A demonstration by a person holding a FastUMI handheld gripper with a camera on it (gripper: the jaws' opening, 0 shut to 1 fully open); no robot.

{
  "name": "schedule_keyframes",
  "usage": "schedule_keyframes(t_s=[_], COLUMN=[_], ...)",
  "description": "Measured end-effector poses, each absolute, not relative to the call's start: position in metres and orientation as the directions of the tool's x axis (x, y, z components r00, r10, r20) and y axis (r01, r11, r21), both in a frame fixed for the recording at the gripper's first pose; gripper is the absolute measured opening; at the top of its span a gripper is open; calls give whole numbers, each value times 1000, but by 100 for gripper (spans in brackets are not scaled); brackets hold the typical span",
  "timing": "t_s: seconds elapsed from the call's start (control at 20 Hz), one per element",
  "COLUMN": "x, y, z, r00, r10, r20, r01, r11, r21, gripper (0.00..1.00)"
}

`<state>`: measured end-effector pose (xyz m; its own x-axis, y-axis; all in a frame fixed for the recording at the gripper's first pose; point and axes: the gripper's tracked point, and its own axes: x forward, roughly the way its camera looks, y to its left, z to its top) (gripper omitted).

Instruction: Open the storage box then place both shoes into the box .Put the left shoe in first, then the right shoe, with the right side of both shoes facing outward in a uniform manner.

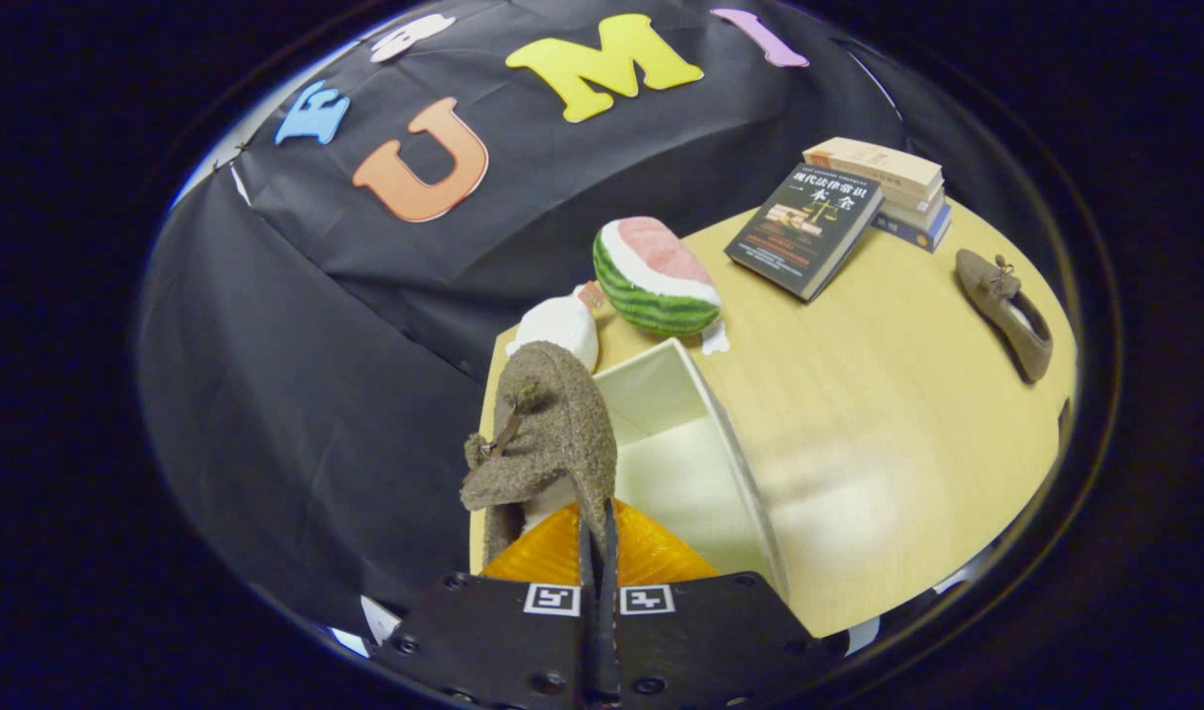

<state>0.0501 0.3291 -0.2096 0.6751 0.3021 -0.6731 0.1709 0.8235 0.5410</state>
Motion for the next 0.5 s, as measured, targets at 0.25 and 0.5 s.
schedule_keyframes(t_s=[0.25, 0.5], x=[54, 63], y=[346, 355], z=[-247, -271], r00=[629, 594], r10=[291, 299], r20=[-721, -747], r01=[199, 230], r11=[836, 827], r21=[512, 514], gripper=[1, 0])
